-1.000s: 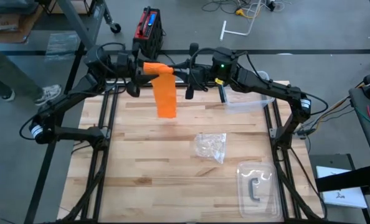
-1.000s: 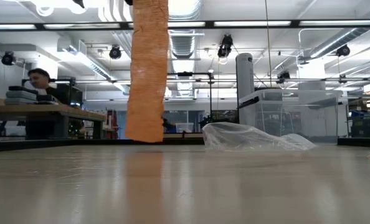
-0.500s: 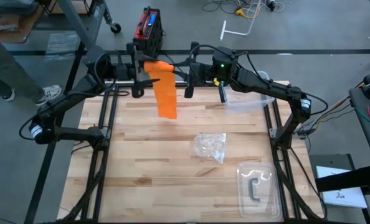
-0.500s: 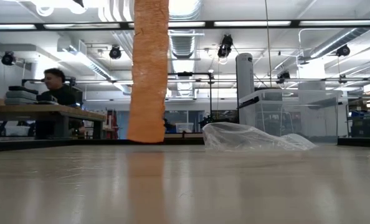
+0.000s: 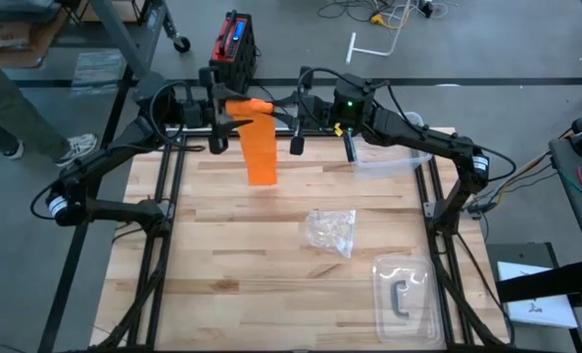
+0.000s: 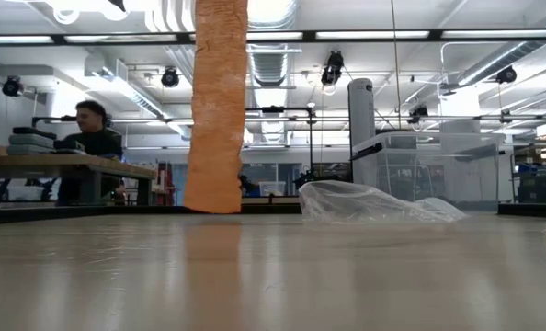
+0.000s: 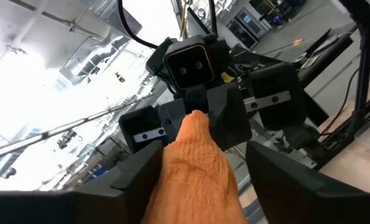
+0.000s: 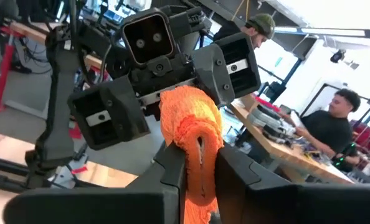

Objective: Roll bandage
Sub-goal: Roll the orange bandage

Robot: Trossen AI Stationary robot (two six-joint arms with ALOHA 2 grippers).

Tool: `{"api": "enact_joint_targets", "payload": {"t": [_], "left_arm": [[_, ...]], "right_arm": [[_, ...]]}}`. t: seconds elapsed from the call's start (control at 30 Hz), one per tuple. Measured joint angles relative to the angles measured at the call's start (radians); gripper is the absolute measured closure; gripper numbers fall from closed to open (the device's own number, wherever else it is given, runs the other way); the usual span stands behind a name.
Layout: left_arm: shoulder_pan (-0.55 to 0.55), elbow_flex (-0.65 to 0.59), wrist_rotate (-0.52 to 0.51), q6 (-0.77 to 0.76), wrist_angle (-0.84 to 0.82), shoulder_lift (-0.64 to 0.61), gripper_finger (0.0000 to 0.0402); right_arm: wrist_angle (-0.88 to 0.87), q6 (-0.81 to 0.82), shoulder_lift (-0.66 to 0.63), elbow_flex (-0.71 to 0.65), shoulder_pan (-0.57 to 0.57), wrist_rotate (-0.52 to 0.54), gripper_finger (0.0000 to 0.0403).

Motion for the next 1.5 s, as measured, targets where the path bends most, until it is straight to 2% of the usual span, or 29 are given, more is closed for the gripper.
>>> {"api": "enact_joint_targets", "payload": {"t": [0.23, 0.37, 0.47, 0.73, 0.9, 1.0, 1.13, 1.37, 1.5], "left_arm": [[0.0, 0.0, -0.002, -0.011, 0.01, 0.016, 0.0275], [0.0, 0.0, -0.001, -0.018, 0.01, 0.016, 0.0284], [-0.001, 0.0, 0.006, -0.023, 0.01, 0.016, 0.026], [-0.015, 0.0, 0.01, 0.029, 0.011, 0.019, 0.0156], [-0.026, 0.0, -0.002, 0.075, 0.012, 0.02, 0.0134], [-0.03, 0.0, -0.043, 0.074, 0.012, 0.02, 0.0147], [-0.03, 0.0, -0.088, 0.054, 0.015, 0.02, 0.0186], [-0.03, 0.0, -0.089, 0.007, 0.014, 0.02, 0.0256], [-0.033, 0.0, -0.089, -0.02, 0.013, 0.02, 0.0282]], "right_arm": [[-0.001, 0.01, 0.0, 0.0, 0.0, 0.001, 0.0352], [0.0, 0.013, 0.0, 0.0, 0.0, -0.004, 0.0354], [0.002, 0.012, 0.0, 0.0, -0.002, -0.042, 0.0352], [0.018, 0.025, 0.003, 0.001, -0.001, -0.057, 0.0355], [0.014, 0.025, 0.003, 0.003, 0.0, -0.058, 0.0354], [0.013, 0.024, 0.003, 0.003, 0.0, -0.059, 0.0354], [0.008, 0.017, 0.003, 0.003, 0.0, -0.082, 0.0354], [0.009, 0.017, 0.003, 0.003, 0.0, -0.076, 0.0354], [0.008, 0.017, 0.003, 0.003, 0.0, -0.064, 0.0353]]}}
